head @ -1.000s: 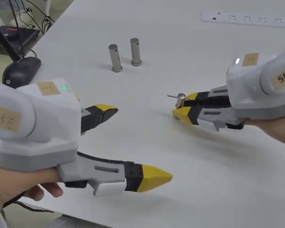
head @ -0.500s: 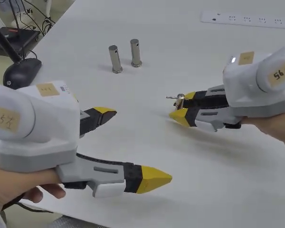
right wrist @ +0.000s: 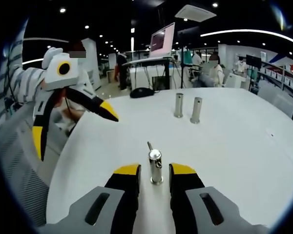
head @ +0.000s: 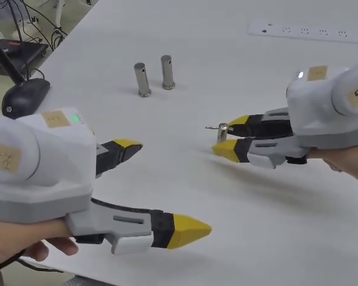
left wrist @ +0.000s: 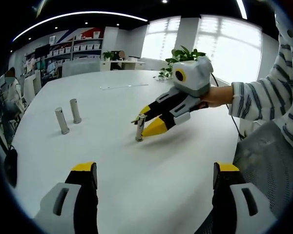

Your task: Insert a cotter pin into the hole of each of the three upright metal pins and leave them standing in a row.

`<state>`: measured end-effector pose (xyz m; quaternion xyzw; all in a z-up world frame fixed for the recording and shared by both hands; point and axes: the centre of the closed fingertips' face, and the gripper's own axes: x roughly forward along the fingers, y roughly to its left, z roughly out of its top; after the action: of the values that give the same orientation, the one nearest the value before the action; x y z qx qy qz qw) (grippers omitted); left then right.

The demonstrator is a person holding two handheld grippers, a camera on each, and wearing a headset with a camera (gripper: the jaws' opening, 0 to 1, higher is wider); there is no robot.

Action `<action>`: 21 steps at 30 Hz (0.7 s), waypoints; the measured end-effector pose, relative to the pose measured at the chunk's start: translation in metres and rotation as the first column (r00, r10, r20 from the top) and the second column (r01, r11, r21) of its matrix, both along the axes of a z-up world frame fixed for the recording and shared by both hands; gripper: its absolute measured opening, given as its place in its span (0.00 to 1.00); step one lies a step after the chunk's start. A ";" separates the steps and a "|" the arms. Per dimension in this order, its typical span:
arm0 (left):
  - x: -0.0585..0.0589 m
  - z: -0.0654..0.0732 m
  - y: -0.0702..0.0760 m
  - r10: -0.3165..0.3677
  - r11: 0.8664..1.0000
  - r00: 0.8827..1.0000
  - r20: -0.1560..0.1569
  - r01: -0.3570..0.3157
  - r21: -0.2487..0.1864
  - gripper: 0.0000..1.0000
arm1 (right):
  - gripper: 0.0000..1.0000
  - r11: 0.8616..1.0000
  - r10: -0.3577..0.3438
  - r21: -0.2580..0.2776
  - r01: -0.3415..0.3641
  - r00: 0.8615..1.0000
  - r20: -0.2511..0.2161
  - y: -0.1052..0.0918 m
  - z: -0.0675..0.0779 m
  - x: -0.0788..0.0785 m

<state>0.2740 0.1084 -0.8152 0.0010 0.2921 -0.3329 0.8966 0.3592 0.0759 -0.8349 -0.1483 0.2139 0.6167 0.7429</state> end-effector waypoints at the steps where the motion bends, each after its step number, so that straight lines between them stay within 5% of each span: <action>1: 0.000 0.000 0.000 0.001 1.000 1.000 0.000 -0.001 0.000 0.99 | 0.26 1.000 -0.006 0.005 0.006 1.000 0.003 -0.001 0.002 0.000; 21: 0.000 -0.003 0.015 0.005 1.000 1.000 -0.010 -0.005 0.030 0.98 | 0.49 0.984 -0.137 0.125 0.130 0.990 0.045 -0.032 0.060 -0.015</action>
<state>0.2742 0.1230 -0.8182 0.0120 0.3014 -0.3264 0.8958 0.3441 0.0436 -0.7747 -0.1045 0.1651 0.5733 0.7957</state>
